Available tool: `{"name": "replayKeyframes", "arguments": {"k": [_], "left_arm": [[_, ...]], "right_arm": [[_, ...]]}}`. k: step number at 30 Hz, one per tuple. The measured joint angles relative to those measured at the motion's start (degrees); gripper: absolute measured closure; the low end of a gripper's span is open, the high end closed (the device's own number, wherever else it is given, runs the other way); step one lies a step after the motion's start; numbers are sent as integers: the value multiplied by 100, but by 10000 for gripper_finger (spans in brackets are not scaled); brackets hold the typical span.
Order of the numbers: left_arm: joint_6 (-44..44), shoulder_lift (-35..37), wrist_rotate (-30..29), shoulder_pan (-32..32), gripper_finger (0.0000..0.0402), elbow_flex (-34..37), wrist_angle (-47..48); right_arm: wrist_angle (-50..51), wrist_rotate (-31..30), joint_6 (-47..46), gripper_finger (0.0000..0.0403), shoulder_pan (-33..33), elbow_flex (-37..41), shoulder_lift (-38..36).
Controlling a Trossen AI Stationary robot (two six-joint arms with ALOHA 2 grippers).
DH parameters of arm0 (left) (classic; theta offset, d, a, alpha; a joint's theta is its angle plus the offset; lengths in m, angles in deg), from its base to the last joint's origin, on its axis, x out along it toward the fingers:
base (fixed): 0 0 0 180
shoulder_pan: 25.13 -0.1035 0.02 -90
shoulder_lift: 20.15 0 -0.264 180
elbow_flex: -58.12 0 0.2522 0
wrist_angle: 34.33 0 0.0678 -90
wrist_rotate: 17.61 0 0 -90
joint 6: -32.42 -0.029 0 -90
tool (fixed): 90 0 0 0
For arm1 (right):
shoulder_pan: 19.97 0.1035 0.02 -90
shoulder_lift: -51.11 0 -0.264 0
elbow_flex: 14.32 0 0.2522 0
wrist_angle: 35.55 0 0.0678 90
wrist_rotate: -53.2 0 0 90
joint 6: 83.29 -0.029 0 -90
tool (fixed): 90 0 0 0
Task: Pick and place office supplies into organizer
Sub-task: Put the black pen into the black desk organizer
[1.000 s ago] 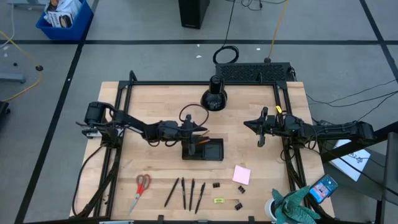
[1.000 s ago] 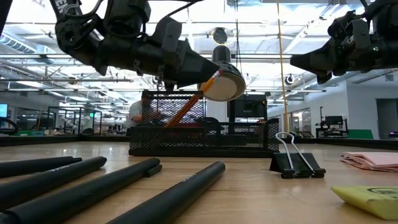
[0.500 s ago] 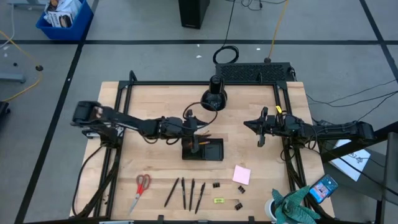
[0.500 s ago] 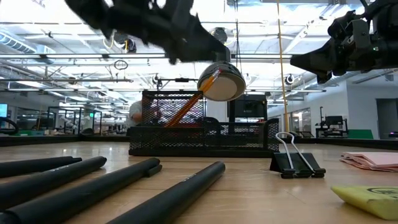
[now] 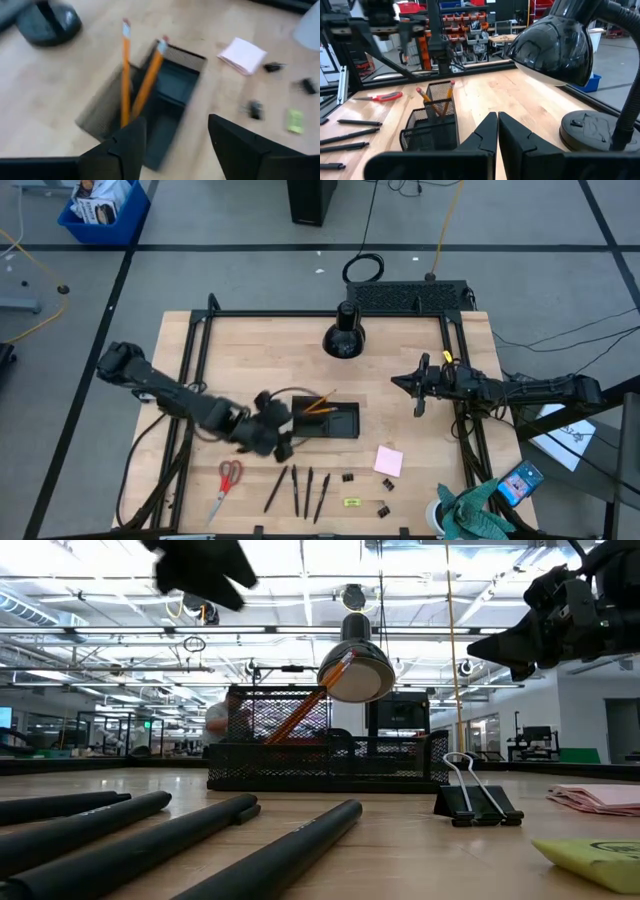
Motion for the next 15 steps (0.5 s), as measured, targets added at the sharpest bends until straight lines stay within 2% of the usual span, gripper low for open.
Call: {"name": "replayKeyframes", "arguments": {"k": [5,8,10,15], "left_arm": [[1214,-24,-332,660,217,0,206],[1863,-245,-317,845,236,-11,182],[2165,-477,-207,920,245,-7,187],[3010,-1225,614,912,247,-13,202]], "right_arm": [[-26,-7,41,394,0,-1,-1],[-26,-9,42,394,0,-2,-1],[-26,-11,64,394,0,-1,-1],[-33,-15,126,394,0,0,-1]]}}
